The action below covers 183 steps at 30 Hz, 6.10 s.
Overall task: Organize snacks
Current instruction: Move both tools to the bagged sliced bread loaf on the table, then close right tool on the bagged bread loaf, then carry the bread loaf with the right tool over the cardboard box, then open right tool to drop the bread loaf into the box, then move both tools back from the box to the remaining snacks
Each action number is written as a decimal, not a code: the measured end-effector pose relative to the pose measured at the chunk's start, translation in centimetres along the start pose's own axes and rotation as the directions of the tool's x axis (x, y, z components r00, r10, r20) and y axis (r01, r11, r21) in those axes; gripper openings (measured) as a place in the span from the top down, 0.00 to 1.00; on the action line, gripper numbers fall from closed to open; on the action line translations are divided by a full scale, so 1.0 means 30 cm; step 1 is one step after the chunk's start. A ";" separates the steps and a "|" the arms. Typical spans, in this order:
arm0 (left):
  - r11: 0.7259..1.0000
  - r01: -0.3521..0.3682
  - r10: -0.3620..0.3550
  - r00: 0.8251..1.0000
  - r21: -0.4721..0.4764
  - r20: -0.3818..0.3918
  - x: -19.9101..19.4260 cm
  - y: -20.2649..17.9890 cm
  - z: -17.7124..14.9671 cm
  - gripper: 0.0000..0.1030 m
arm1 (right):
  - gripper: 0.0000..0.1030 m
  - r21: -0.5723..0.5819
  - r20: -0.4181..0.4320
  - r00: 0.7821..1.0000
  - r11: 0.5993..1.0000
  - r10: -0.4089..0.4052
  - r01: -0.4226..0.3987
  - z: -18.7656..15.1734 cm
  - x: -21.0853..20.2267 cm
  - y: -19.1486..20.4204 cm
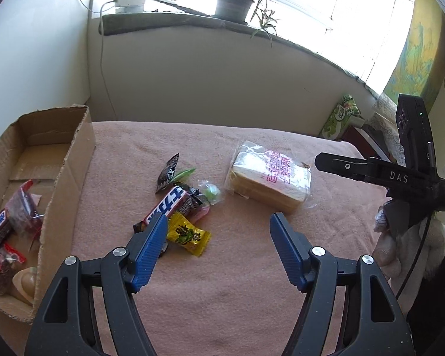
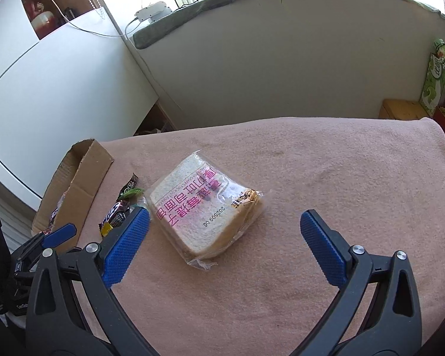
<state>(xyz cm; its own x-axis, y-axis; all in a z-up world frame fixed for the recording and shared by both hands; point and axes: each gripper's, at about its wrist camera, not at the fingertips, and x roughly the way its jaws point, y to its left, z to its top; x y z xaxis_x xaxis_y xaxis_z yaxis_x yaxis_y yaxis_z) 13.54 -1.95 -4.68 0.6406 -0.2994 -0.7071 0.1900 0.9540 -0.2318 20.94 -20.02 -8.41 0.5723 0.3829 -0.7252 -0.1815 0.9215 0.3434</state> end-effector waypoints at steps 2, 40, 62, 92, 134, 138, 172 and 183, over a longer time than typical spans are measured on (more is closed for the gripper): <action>1.000 0.011 -0.011 1.000 0.009 -0.010 0.033 -0.019 0.018 0.31 | 0.00 0.010 -0.020 1.000 1.000 0.006 -0.005 0.002 0.021 -0.008; 0.975 0.177 -0.158 0.977 0.137 -0.141 0.316 -0.129 0.128 0.33 | 0.34 0.188 -0.134 0.977 0.972 0.166 -0.140 0.012 0.205 -0.039; 0.986 0.119 -0.116 0.993 0.120 -0.031 0.105 -0.063 0.112 0.34 | 0.34 0.031 -0.068 0.992 0.994 0.110 -0.109 0.020 0.065 0.170; 0.997 -0.030 0.039 0.990 -0.066 0.133 -0.219 0.312 0.071 0.34 | 0.34 -0.203 -0.087 0.974 0.954 0.209 -0.223 0.037 0.093 0.762; 0.960 -0.196 0.218 0.971 -0.203 0.095 -0.185 0.607 0.113 0.34 | 0.26 -0.319 -0.179 0.959 0.909 0.222 -0.270 0.143 0.419 1.037; 0.959 -0.198 0.221 0.970 -0.205 0.099 -0.197 0.601 0.103 0.34 | 0.26 -0.327 -0.164 0.963 0.909 0.214 -0.258 0.146 0.398 1.034; 0.992 -0.096 0.108 0.982 -0.083 0.153 -0.235 0.253 -0.004 0.41 | 0.22 -0.347 0.050 0.999 0.938 0.018 0.000 -0.006 0.015 0.560; 0.998 -0.035 0.038 0.998 -0.056 0.054 -0.124 0.150 -0.071 0.60 | 0.23 -0.315 -0.029 0.999 0.949 -0.015 0.005 -0.062 0.063 0.397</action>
<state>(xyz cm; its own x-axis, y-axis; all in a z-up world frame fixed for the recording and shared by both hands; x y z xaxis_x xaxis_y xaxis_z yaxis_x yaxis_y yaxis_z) 10.42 3.44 -4.52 0.6866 -0.2618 -0.6783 0.1259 0.9616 -0.2437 18.37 -8.21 -6.79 0.5516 0.3712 -0.7470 -0.4217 0.8967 0.1343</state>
